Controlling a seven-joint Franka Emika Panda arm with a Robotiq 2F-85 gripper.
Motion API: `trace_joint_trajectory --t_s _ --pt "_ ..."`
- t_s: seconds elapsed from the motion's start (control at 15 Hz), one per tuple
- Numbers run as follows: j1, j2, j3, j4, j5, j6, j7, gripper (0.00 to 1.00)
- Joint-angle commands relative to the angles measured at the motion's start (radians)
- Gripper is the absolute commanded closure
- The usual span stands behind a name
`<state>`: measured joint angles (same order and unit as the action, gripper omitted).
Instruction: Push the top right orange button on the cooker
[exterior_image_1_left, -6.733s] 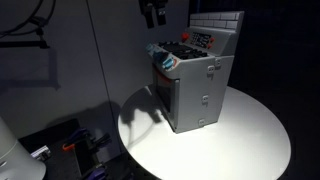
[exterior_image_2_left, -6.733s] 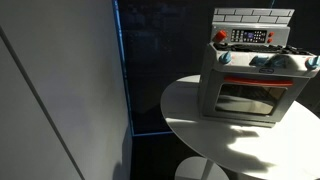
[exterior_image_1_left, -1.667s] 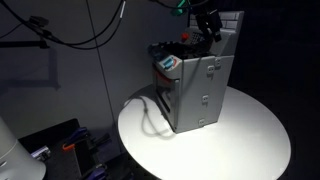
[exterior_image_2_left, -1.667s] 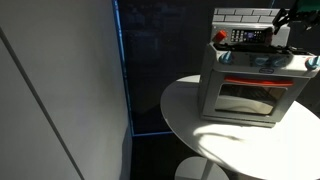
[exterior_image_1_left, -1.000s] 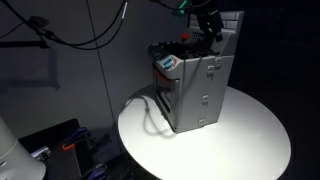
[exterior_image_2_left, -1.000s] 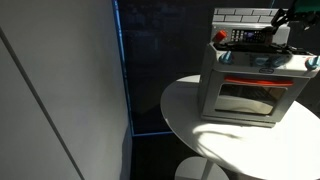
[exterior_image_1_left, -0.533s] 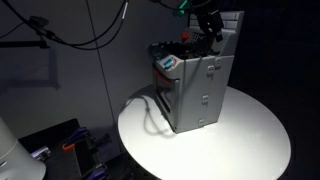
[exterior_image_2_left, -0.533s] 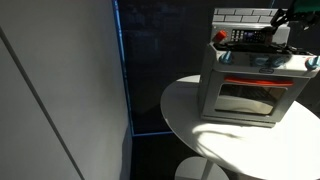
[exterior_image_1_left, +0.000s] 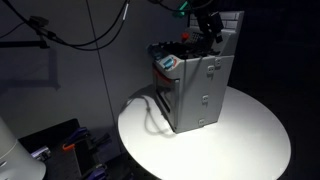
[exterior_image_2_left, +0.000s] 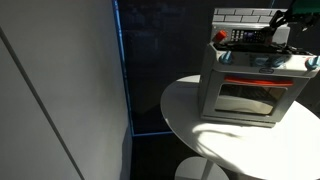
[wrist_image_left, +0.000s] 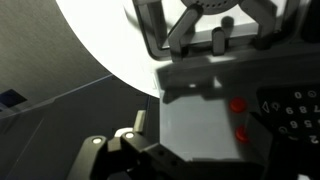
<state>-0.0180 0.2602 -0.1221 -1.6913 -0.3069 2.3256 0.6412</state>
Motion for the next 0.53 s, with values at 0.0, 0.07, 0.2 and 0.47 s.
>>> trace_joint_trajectory --t_s 0.0,0.07,0.2,0.47 --pt "0.015 0.027 -0.016 0.049 -0.002 -0.021 0.013 0.0" --pt "0.015 0.029 -0.016 0.05 -0.002 -0.02 0.013 0.0" --pt "0.015 0.032 -0.016 0.052 -0.001 -0.019 0.012 0.0" --pt "0.014 0.038 -0.018 0.058 -0.001 -0.019 0.011 0.0"
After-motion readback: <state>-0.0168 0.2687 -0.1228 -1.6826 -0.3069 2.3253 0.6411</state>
